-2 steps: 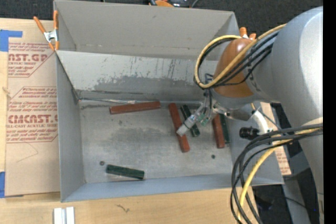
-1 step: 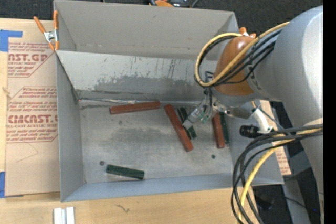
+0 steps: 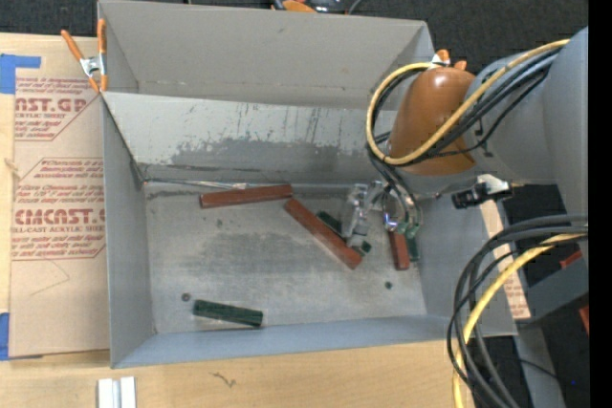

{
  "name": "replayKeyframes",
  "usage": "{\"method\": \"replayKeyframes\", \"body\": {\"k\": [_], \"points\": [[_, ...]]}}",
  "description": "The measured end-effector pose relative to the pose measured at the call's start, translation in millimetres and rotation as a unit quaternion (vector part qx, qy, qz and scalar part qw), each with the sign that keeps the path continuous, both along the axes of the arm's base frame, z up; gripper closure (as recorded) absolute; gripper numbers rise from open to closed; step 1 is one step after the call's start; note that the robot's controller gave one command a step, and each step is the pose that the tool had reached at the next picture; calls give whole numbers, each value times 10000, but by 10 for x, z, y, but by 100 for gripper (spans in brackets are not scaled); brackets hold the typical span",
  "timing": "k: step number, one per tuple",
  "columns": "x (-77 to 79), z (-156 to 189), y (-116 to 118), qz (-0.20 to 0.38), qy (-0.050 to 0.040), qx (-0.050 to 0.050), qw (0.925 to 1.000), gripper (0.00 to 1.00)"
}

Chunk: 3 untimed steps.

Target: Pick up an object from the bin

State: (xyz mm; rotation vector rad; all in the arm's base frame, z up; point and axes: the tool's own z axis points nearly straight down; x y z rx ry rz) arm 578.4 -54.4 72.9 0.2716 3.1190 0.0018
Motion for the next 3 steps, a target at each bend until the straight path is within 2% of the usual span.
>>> {"method": "replayKeyframes", "body": {"k": [1, 2, 3], "points": [[-20, -22, -2, -7, 33, 1, 10000, 0], [-381, -23, 220, -845, 54, 5, 9964, 0], [-630, -37, -158, -1259, 67, 1, 9920, 0]]}}
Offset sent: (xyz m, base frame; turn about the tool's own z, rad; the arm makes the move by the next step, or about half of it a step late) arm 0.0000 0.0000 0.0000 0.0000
